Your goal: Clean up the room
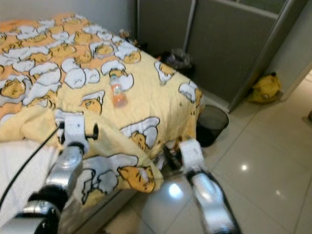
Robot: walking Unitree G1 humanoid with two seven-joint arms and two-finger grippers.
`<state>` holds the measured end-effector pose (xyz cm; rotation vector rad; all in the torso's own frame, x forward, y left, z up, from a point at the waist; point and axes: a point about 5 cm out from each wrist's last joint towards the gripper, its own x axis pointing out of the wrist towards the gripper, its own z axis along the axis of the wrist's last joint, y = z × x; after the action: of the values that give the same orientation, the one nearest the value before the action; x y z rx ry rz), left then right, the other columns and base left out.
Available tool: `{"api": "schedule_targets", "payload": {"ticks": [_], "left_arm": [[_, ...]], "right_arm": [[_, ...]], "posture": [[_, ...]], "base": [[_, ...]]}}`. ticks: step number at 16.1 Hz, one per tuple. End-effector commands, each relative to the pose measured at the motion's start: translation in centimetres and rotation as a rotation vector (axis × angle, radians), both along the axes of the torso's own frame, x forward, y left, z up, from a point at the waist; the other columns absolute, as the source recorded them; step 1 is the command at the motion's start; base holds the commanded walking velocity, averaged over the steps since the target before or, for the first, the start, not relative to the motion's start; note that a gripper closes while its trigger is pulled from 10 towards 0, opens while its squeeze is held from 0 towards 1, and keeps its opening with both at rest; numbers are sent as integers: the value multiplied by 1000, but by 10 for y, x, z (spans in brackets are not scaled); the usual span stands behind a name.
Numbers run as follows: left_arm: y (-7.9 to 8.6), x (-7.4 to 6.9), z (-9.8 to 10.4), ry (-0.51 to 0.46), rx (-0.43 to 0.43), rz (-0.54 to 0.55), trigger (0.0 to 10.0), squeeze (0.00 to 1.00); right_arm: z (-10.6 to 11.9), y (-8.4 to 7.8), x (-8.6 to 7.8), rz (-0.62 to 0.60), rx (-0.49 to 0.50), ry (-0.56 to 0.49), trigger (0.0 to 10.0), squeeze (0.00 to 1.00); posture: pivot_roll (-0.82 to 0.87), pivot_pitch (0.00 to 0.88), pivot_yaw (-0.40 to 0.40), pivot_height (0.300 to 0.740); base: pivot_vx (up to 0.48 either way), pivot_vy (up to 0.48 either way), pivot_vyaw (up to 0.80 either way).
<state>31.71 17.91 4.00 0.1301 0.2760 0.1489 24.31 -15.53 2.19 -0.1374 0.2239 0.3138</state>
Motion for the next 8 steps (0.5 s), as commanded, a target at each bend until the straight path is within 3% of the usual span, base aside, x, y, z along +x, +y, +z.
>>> {"api": "schedule_targets", "payload": {"ticks": [1, 2, 3, 5, 8], "left_arm": [[3, -6, -9, 49, 3, 7, 10000, 0], [10, -12, -12, 44, 11, 4, 10000, 0], [11, -15, -13, 40, 15, -1, 10000, 0], [20, -24, -8, -43, 82, 15, 10000, 0], [15, -34, -1, -148, 63, -12, 10000, 0]], "right_arm": [[-2, 3, -1, 33, -5, 21, 10000, 0], [-12, 2, -13, 99, -40, 76, 10000, 0], [-13, 2, -15, 103, -43, 81, 10000, 0], [-12, 1, -15, 85, -24, 61, 10000, 0], [-10, 6, -11, 87, 8, 42, 10000, 0]], "posture": [[-66, 11, -44, 740], [-64, 19, -48, 740], [-63, 22, -50, 740], [-54, 28, -52, 740], [-40, 28, -53, 740]], "base": [[0, 0, 0], [0, 0, 0], [0, 0, 0], [0, 0, 0], [0, 0, 0]]}}
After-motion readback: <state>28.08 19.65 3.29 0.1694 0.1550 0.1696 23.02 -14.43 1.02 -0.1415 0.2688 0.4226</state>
